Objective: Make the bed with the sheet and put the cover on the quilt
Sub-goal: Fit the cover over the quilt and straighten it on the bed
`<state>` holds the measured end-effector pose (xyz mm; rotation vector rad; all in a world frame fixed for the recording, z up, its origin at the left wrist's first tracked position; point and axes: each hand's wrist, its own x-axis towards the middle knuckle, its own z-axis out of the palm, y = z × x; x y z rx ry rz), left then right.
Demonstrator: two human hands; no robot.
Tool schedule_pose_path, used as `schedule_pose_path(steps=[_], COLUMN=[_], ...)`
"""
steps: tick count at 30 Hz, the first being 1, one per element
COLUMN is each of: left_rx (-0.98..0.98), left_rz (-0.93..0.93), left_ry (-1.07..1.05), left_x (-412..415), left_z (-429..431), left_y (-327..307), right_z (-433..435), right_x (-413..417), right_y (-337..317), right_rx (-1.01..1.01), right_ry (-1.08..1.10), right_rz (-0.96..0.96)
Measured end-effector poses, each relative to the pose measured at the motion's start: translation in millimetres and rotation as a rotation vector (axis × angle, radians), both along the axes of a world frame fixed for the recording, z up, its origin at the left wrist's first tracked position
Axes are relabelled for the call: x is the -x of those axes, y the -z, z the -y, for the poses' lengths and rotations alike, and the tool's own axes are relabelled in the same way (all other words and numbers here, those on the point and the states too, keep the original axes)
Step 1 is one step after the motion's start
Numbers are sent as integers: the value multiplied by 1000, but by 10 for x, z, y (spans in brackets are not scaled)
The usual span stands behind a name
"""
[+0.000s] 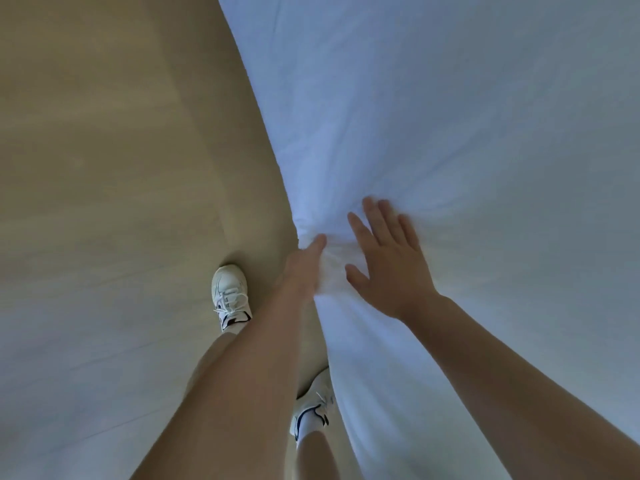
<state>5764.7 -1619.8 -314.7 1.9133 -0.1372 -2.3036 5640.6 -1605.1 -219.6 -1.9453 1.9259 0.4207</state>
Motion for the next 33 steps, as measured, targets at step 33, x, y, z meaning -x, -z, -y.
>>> schedule_pose_path(steps=[33], left_rx=[376], left_rz=[141], left_ry=[-234], left_x=[194], left_z=[4217], left_y=[-742], right_z=[3294], right_x=[553], right_y=[-141], right_rx=[370], right_ry=[103], right_rz=[208])
